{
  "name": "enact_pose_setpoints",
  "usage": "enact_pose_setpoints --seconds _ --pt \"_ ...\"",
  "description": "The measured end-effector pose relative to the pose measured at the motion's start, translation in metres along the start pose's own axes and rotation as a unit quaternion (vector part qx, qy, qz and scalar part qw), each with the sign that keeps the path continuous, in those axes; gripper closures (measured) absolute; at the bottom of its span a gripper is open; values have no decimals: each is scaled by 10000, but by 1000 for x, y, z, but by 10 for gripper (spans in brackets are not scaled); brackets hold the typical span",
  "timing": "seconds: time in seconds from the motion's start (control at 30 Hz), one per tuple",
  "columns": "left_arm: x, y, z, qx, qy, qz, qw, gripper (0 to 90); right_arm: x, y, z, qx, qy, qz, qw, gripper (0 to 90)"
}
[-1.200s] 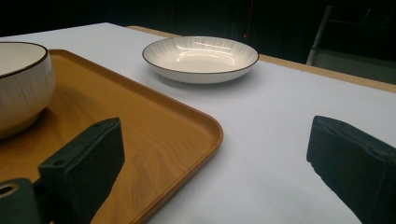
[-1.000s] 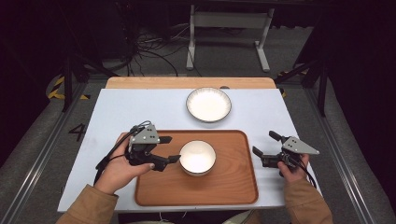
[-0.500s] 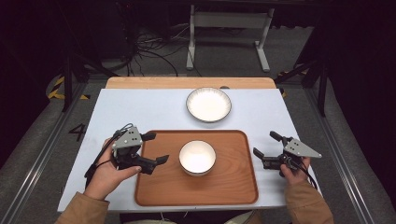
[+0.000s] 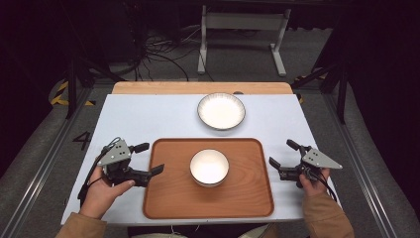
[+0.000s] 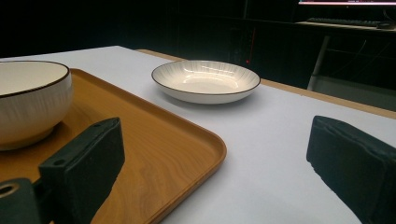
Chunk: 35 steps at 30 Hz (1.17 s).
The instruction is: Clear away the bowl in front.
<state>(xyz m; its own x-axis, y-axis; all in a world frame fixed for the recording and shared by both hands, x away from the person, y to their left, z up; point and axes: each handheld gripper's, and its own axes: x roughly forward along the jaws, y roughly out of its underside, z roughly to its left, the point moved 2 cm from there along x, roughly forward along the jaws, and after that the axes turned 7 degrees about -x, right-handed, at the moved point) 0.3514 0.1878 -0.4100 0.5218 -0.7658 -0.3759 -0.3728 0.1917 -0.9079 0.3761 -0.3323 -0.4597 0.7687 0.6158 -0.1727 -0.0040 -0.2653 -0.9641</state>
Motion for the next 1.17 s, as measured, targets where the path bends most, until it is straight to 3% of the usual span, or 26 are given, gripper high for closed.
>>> enact_pose_setpoints --seconds 0.27,0.53,0.73,0.8,1.0,1.17 --pt "-5 23 12 -221 8 -182 9996 135 -1 0 0 -15 -15 -53 10000 50" --pt "-7 38 20 -313 -47 -371 9988 136 -1 0 1 -60 -47 -87 9999 50" --pt "-8 47 23 -302 294 -721 9965 104 -2 0 1 -66 -61 -93 9999 50" --pt "-8 53 25 -283 320 -704 9966 98 -2 0 1 -71 -67 -95 9999 49" --pt "-6 65 32 -405 129 -768 9961 94 -2 0 1 -74 -72 -96 9999 50" --pt "-6 67 33 -465 46 -803 9957 86 -2 0 1 -78 -72 -93 9999 50"
